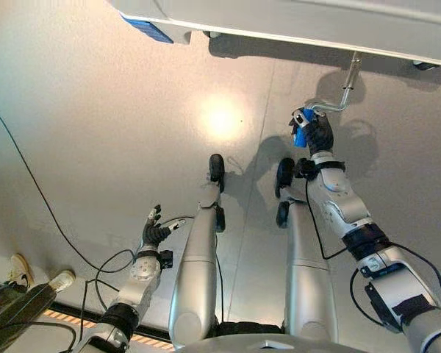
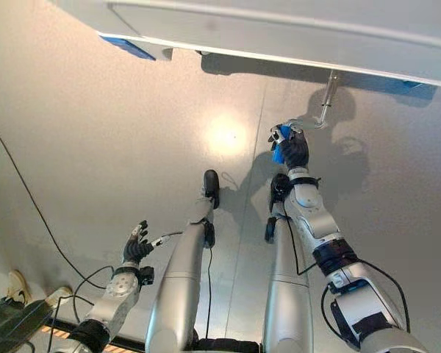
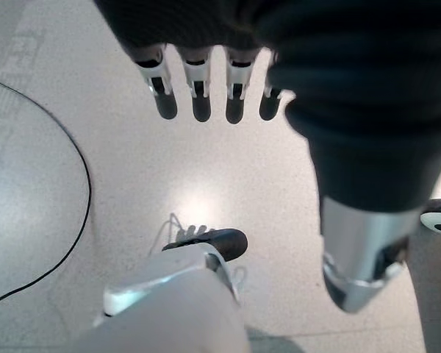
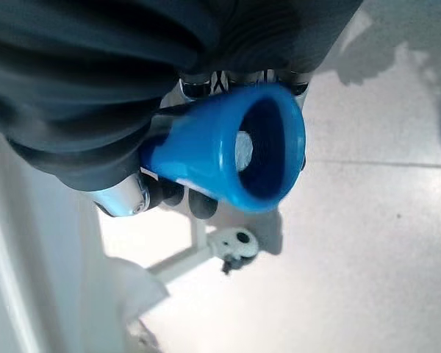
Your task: Raise the hospital bed
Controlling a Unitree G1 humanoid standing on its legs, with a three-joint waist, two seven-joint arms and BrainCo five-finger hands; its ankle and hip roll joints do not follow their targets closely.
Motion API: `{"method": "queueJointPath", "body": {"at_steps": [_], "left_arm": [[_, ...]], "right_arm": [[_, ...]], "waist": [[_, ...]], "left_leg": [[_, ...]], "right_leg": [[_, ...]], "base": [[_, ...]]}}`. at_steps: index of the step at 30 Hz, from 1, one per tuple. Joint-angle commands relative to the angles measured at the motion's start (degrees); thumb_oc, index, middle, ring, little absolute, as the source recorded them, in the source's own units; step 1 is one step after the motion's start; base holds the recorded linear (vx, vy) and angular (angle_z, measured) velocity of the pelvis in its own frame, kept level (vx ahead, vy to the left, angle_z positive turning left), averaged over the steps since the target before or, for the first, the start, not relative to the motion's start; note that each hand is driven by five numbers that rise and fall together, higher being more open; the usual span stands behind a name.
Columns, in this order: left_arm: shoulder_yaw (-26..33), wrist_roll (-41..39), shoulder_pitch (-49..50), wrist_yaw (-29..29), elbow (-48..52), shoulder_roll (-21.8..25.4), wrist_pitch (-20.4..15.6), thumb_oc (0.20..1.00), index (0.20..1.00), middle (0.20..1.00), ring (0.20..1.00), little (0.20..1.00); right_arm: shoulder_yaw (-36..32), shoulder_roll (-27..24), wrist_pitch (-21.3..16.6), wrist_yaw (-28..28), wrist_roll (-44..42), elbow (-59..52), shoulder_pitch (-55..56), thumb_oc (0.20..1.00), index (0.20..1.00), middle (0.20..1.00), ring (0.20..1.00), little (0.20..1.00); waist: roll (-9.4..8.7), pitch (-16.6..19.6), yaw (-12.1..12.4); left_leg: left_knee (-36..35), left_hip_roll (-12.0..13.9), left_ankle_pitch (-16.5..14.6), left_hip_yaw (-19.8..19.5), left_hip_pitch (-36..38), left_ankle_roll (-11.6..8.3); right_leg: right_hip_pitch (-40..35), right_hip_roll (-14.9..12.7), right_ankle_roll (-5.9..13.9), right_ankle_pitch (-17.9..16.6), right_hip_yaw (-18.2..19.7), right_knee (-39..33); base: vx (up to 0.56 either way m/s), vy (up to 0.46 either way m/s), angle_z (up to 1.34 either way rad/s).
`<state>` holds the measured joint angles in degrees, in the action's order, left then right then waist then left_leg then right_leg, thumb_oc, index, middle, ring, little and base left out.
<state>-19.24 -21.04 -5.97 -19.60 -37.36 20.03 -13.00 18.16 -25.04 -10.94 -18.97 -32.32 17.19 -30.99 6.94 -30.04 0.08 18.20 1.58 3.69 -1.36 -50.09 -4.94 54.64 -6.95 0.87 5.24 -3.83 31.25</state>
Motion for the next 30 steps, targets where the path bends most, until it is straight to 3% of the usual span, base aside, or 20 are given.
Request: {"method": "queueJointPath", "body": {"at_steps": [1,14,20,23,27,30], "left_arm": [[1.77,0.28,4.60,0.56,-0.05,0.90,-0.36,1.000,1.000,1.000,1.000,1.000],[4.95,-0.39,6.39,0.77,-0.28,0.30,-0.82,1.000,1.000,1.000,1.000,1.000],[6.23,0.56,7.66,0.16,1.57,1.13,-1.25,1.000,1.000,1.000,1.000,1.000],[7.01,1.41,7.74,-0.73,1.47,1.23,-1.39,1.000,1.000,1.000,1.000,1.000],[7.37,2.59,8.13,-1.72,2.37,1.46,-1.74,1.000,1.000,1.000,1.000,1.000],[7.49,3.28,8.29,-2.31,3.78,1.87,-1.96,1.000,1.000,1.000,1.000,1.000]], "right_arm": [[-3.96,0.97,-11.94,2.45,0.28,-16.63,-3.44,0.200,0.200,0.200,0.200,0.200],[-16.67,-2.22,-14.90,-3.16,0.18,-17.27,3.50,0.200,0.200,0.200,0.200,0.200],[-24.69,-7.64,-14.91,-9.09,5.20,-15.00,7.70,0.200,0.200,0.200,0.200,0.200],[-26.99,-11.76,-10.21,-14.84,16.94,-12.59,9.24,0.200,0.200,0.200,0.200,0.200],[-28.84,-14.08,-8.38,-17.88,20.91,-10.97,10.32,0.200,0.200,0.200,0.200,0.200],[-29.56,-17.55,-3.75,-19.84,27.44,-8.67,11.02,0.200,0.200,0.200,0.200,0.200]], "waist": [[-2.29,0.25,-0.75],[-4.22,0.25,-2.61],[-5.14,0.25,-3.35],[-5.44,0.25,-3.54],[-5.74,0.25,-3.70],[-6.00,0.25,-3.64]], "left_leg": [[1.03,-1.51,-0.29,1.64,2.41,0.12],[-0.14,-0.39,-0.50,1.68,6.58,-0.27],[0.96,-0.05,-0.95,1.59,5.48,-0.59],[1.10,-0.11,-1.16,1.55,5.04,-0.51],[2.34,-0.16,-1.85,1.53,4.44,-0.27],[3.22,-0.40,-2.44,1.50,3.74,-0.07]], "right_leg": [[-4.35,-2.58,7.99,-6.71,3.43,-6.76],[-7.84,-1.03,7.67,-6.32,4.26,-8.37],[-6.97,-0.84,7.70,-5.97,4.19,-7.70],[-6.32,-0.76,7.77,-6.09,4.36,-7.31],[-5.87,-0.75,7.72,-5.87,4.61,-6.75],[-5.53,-1.07,7.89,-5.81,4.75,-6.29]], "base": [[0.00,-0.062,-0.10],[0.01,-0.043,-0.06],[0.01,-0.051,-0.01],[0.01,0.000,0.03],[0.00,-0.001,0.01],[0.00,0.000,0.00]]}}
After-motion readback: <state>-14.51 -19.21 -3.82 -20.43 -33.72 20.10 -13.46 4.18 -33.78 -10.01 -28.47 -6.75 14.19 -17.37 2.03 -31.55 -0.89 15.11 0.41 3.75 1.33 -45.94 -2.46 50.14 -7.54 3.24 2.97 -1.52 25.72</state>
